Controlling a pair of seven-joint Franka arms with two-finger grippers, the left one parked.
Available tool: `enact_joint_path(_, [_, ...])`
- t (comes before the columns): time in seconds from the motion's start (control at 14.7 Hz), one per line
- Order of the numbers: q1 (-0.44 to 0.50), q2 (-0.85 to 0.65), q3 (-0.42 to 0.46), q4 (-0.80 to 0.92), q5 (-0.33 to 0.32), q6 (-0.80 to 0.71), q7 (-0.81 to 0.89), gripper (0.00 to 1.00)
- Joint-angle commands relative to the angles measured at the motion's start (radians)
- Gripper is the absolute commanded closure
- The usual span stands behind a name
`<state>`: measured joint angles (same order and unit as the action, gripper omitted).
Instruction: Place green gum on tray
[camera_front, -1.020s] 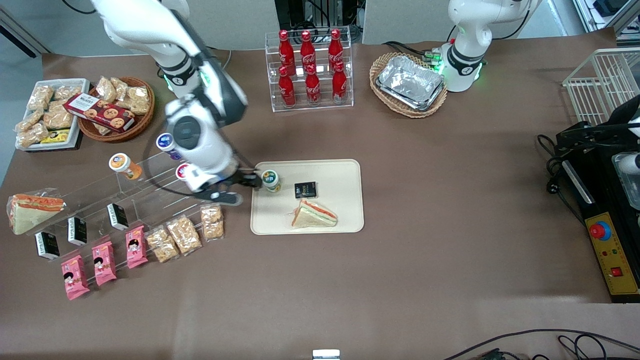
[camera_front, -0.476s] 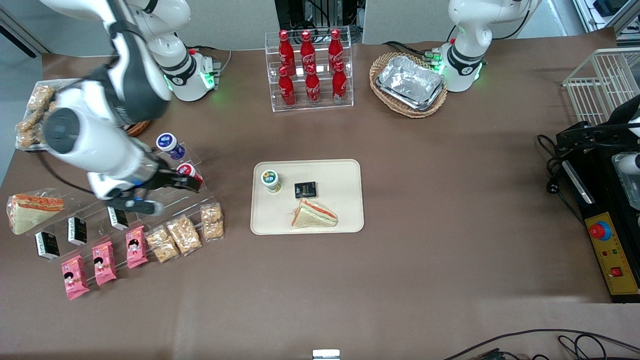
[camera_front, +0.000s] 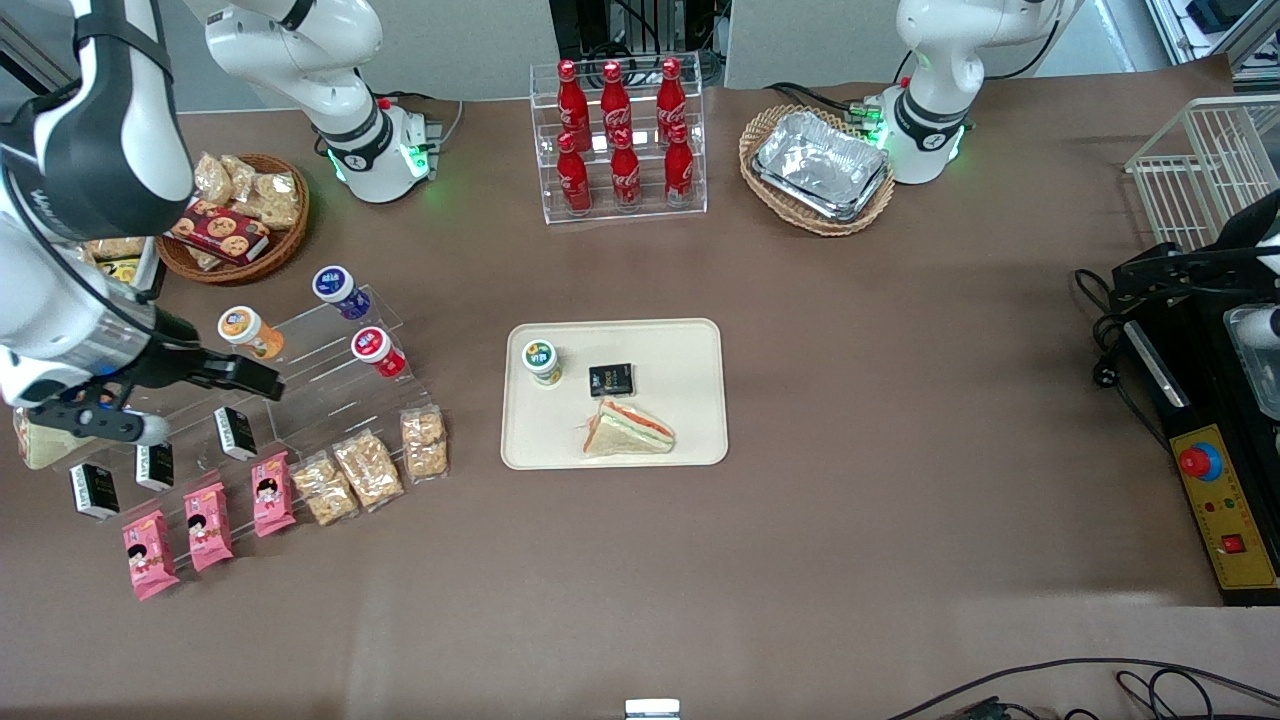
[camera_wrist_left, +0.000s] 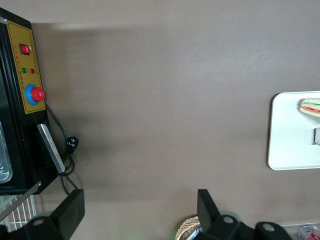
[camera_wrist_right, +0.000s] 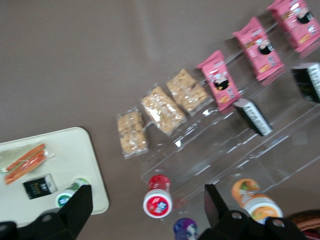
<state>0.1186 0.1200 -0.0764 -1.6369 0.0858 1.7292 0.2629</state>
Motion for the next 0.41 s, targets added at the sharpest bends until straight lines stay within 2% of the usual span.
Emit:
enact_joint_path(0.0, [-0.016, 0.020, -0.011, 0.069, -0.038, -0.066, -0.079, 0.00])
enact_joint_path(0.34, [-0.016, 0.033, -0.031, 0.071, -0.021, -0.065, -0.106, 0.00])
